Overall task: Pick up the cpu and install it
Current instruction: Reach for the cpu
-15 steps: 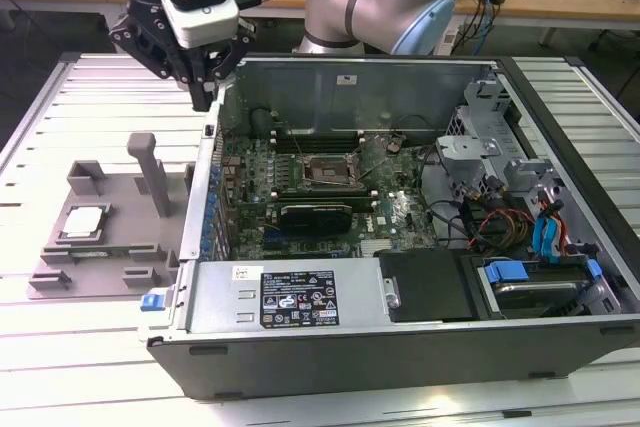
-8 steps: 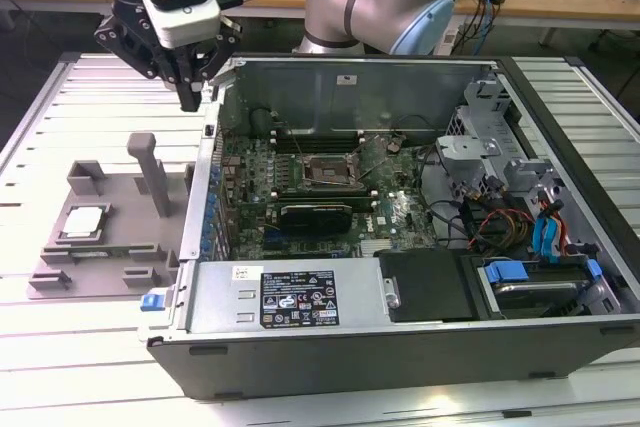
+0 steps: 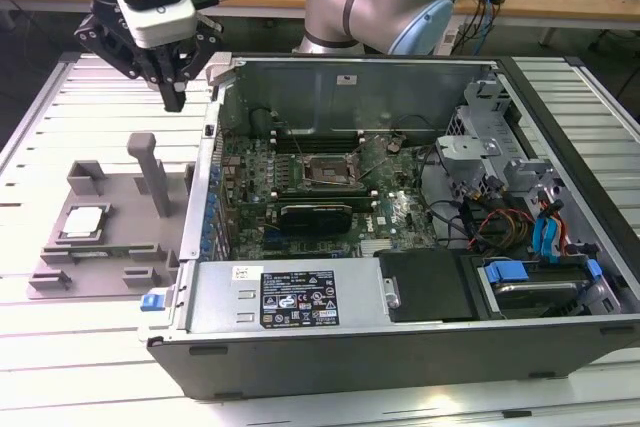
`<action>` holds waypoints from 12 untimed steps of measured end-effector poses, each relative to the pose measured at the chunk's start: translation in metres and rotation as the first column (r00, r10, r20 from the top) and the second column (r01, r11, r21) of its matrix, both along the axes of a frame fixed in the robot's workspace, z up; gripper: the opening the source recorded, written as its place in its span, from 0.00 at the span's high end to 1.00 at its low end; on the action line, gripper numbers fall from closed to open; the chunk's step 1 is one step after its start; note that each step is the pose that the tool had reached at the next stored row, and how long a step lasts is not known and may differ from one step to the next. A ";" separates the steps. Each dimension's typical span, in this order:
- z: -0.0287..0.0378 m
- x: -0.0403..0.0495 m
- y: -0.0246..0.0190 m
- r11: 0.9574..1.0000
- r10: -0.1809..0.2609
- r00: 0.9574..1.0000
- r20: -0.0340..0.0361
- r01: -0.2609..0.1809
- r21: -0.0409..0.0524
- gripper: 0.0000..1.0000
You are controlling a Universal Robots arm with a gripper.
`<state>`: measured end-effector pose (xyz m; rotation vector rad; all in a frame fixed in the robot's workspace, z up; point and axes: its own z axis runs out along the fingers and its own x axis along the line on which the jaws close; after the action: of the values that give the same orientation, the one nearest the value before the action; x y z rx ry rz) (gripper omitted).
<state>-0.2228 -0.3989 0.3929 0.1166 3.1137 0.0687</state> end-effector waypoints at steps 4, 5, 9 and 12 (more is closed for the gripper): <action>-0.0001 -0.0118 0.0000 1.000 0.000 1.000 0.000 0.000 0.000 0.89; -0.0002 -0.0133 0.0000 1.000 0.000 1.000 0.000 0.000 0.000 0.89; -0.0003 -0.0211 0.0000 1.000 0.000 1.000 0.000 0.000 0.000 0.89; -0.0004 -0.0255 0.0000 1.000 0.000 1.000 0.000 0.000 0.000 0.89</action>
<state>-0.2482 -0.3989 0.3925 0.1165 3.1137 0.0688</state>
